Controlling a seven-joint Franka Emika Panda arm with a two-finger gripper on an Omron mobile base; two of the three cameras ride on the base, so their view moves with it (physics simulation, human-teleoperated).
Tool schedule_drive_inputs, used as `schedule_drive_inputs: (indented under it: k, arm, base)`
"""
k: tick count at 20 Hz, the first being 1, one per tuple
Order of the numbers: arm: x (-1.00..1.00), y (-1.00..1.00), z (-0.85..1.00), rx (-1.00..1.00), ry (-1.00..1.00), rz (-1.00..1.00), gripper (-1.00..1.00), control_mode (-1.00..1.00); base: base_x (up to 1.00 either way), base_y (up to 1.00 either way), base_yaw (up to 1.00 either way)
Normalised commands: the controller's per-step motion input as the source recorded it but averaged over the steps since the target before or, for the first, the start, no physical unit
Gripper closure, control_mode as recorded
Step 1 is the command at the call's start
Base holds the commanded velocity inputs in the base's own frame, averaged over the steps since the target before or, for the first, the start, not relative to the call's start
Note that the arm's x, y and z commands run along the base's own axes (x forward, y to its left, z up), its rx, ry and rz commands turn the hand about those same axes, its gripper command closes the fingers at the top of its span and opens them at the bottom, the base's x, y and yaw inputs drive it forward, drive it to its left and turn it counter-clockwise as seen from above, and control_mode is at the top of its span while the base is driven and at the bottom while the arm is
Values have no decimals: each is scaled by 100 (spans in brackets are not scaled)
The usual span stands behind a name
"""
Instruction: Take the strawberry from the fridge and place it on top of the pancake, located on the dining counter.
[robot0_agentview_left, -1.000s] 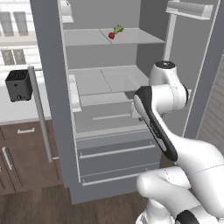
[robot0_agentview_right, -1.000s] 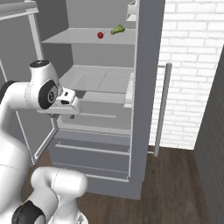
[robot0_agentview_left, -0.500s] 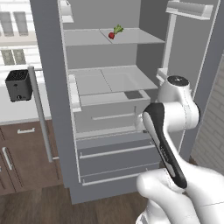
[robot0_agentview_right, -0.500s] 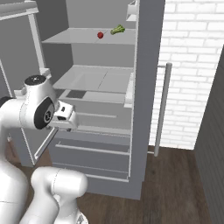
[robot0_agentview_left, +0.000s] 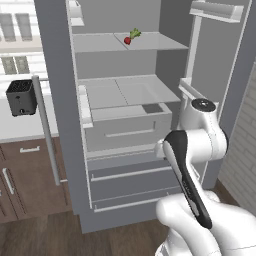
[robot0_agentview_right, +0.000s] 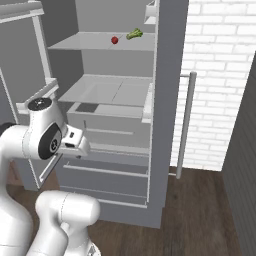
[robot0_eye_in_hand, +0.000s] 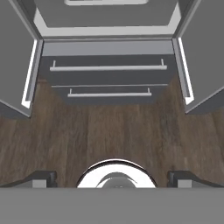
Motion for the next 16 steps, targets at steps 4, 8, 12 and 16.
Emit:
schedule_drive_inputs:
  k: [4, 8, 12, 16]
  arm:
    - [0, 0, 0, 0, 0, 0, -100, -100]
    - [0, 0, 0, 0, 0, 0, -100, -100]
    - [11, 2, 0, 0, 0, 0, -100, 100]
    - [0, 0, 0, 0, 0, 0, -100, 100]
  base:
    - [0, 0, 0]
    - [0, 0, 0]
    - [20, 1, 0]
    - [53, 1, 0]
